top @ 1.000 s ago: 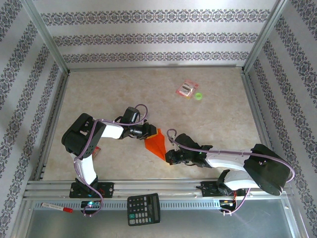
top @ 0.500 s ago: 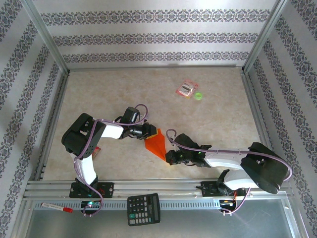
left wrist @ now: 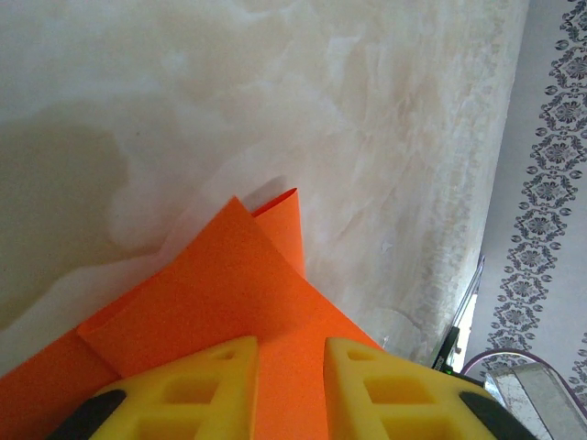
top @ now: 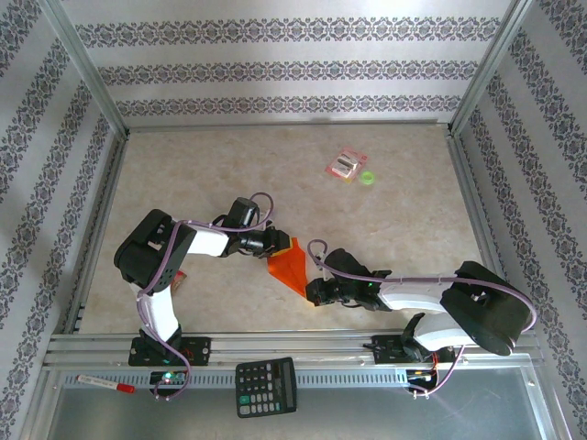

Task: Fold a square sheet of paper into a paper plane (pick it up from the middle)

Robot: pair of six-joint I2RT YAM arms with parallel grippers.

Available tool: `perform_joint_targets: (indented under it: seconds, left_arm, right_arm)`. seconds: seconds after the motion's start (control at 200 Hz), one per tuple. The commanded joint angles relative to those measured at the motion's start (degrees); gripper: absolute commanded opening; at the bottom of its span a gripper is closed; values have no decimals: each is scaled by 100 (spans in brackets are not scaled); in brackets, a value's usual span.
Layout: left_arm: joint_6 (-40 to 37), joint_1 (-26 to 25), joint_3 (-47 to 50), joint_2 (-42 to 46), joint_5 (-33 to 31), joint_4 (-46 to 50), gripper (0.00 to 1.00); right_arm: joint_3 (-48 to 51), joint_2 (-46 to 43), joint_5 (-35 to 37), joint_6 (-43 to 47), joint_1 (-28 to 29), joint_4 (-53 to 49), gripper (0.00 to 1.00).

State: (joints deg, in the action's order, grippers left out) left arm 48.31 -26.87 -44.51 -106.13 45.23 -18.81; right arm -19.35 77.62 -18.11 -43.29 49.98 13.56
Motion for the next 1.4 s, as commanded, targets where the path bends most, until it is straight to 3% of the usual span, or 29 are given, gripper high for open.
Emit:
perform_joint_targets:
  seconds: [0.0, 0.64, 0.839, 1.394]
  left_arm:
    - [-114, 105, 3, 22, -252, 598, 26]
    - [340, -295, 393, 1276, -271, 624, 30]
    - [492, -508, 350, 1009, -135, 298, 29]
    - [521, -470, -66, 468, -28, -17, 30]
  right_arm:
    - [272, 110, 149, -7, -23, -645, 1]
    - [265, 164, 216, -126, -23, -617, 0]
    - [283, 153, 238, -116, -31, -614, 0]
    - [305, 145, 235, -125, -23, -600, 0]
